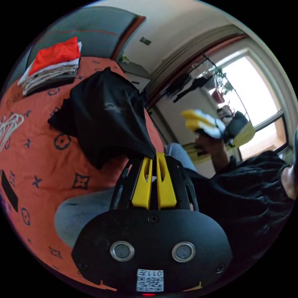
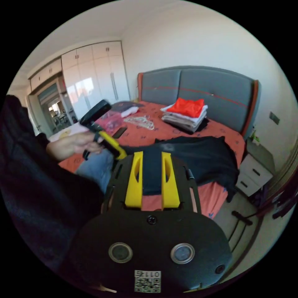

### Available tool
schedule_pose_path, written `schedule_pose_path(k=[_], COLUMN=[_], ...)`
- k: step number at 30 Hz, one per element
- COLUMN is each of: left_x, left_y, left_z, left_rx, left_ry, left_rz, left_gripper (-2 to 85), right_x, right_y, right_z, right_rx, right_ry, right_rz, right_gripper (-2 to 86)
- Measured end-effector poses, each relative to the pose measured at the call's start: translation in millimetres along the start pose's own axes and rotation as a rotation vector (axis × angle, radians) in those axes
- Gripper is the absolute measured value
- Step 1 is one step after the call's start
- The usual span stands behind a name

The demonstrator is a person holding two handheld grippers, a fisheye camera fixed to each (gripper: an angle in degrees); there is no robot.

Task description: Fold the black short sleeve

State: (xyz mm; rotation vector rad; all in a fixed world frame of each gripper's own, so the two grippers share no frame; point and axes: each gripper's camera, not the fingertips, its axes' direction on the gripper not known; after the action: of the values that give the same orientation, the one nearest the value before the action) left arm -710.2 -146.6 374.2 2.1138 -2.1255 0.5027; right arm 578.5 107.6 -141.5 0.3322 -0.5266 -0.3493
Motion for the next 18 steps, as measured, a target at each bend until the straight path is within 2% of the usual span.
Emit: schedule_pose_path(k=[4,6,8,12,16,18], left_x=[46.4,61.6,79.6,99.0,116.2,125.5], left_y=[3.1,3.1,4.0,5.6,6.2,5.7], left_z=[48.5,72.6,98.1,128.6,156.3,169.9], left_rx=[-0.079,-0.090,-0.088,-0.089,-0.076,-0.097], left_ry=[-0.013,0.013,0.026,0.050,0.117,0.133], left_rz=[0.082,0.085,0.084,0.060,0.012,0.008], left_gripper=[0.7,0.6,0.6,0.6,0.7,0.6], right_x=[25.8,24.4,15.1,8.2,-3.4,-7.8], right_y=[-97.8,-140.6,-180.9,-213.0,-218.1,-205.4], right_z=[39.2,91.2,179.5,302.7,394.5,421.1], right_rx=[-0.083,-0.199,-0.424,-0.684,-0.883,-0.961], right_ry=[0.026,0.001,-0.037,0.019,0.010,0.143], right_rz=[-0.175,-0.274,-0.430,-0.498,-0.411,-0.455], right_gripper=[10.0,11.6,12.8,13.8,13.7,11.7])
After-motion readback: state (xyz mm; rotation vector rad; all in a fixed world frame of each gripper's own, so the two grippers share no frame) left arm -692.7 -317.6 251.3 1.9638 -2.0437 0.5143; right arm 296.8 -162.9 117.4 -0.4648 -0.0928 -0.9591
